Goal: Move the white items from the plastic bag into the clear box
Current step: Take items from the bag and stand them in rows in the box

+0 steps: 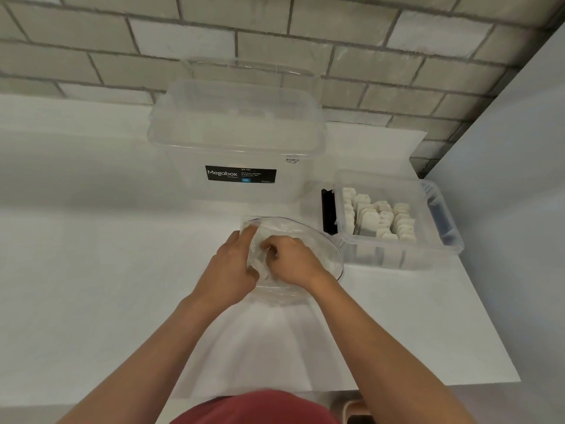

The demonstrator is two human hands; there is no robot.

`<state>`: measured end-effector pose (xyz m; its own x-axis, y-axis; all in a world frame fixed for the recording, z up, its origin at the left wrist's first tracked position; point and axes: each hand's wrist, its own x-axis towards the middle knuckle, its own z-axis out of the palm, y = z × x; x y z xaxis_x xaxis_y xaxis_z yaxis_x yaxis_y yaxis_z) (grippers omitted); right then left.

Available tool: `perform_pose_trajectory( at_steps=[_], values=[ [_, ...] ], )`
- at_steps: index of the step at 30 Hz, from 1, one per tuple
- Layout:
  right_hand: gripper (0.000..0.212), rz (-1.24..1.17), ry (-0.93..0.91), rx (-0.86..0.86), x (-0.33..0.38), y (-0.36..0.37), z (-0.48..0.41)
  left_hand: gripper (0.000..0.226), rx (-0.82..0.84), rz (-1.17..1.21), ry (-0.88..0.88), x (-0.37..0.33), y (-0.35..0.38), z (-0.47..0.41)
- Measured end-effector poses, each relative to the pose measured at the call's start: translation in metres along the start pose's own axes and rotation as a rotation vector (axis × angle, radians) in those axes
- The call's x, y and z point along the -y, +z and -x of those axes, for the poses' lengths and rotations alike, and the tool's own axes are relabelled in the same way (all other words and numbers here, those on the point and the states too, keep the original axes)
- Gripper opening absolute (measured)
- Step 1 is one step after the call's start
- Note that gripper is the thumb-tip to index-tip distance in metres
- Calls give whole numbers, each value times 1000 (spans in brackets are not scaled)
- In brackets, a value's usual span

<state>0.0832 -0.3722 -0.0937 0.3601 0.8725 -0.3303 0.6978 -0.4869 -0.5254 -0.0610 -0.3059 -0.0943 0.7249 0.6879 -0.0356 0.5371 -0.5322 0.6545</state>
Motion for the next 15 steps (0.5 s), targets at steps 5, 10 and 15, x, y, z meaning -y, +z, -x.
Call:
perform_pose_trajectory(
  at_steps=[5, 10, 15],
  values=[
    [42, 6, 43, -54, 8, 5, -9, 78, 25, 20, -4, -1, -2, -1],
    [36, 68, 55, -39, 8, 10, -12, 81, 22, 54, -33, 3, -4, 2],
    [34, 56, 78, -40, 12, 12, -16, 77, 49, 83, -9, 3, -6, 3]
  ],
)
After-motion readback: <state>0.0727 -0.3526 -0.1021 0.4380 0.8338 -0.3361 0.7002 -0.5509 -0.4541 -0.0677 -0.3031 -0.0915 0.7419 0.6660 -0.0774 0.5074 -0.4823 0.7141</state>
